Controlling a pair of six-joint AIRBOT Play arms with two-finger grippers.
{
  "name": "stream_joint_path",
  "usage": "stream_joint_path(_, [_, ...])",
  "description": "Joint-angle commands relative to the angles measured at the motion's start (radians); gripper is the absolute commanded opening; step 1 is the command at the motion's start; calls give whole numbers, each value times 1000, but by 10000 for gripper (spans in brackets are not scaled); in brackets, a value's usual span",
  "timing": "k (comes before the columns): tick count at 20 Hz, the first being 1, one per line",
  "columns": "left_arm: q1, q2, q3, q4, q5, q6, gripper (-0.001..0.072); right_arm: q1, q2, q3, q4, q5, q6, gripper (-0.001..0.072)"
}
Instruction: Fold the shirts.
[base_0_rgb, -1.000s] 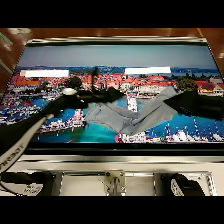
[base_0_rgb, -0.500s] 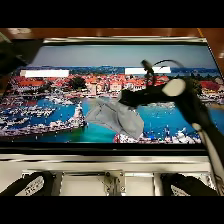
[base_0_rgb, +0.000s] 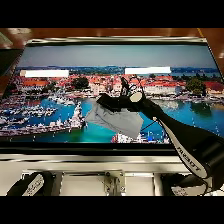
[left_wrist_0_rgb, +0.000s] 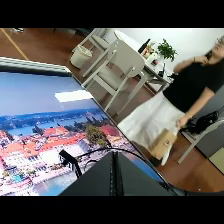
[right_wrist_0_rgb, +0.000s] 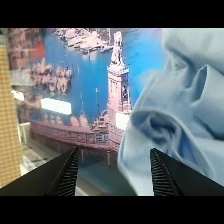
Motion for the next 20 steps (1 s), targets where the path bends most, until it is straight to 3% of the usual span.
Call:
stream_joint_path(1, [2,4,-2,23,-11,-4,35,-38,1,1,49,97,-93,569])
stream_joint_path(4, [2,4,-2,25,-11,-4,35,-194,74,1,-204,383,-70,569])
stream_joint_path(6, [2,4,-2,29,-11,-4,35,-323,137,1,-499,591,61,570])
stream_joint_path(8, [1,4,-2,36,-12,-5,35,-431,187,0,-848,798,204,680])
stream_joint_path(9, [1,4,-2,36,-12,-6,35,-471,200,-10,-943,865,233,680])
stream_joint_path(11, [1,4,-2,37,-11,-22,35,-534,206,-69,-889,864,228,679])
stream_joint_path(16, [1,5,-2,36,-11,-42,35,-510,196,-286,-532,518,138,679])
stream_joint_path(20, [1,5,-2,35,-9,-61,35,-443,130,-337,-469,403,105,678])
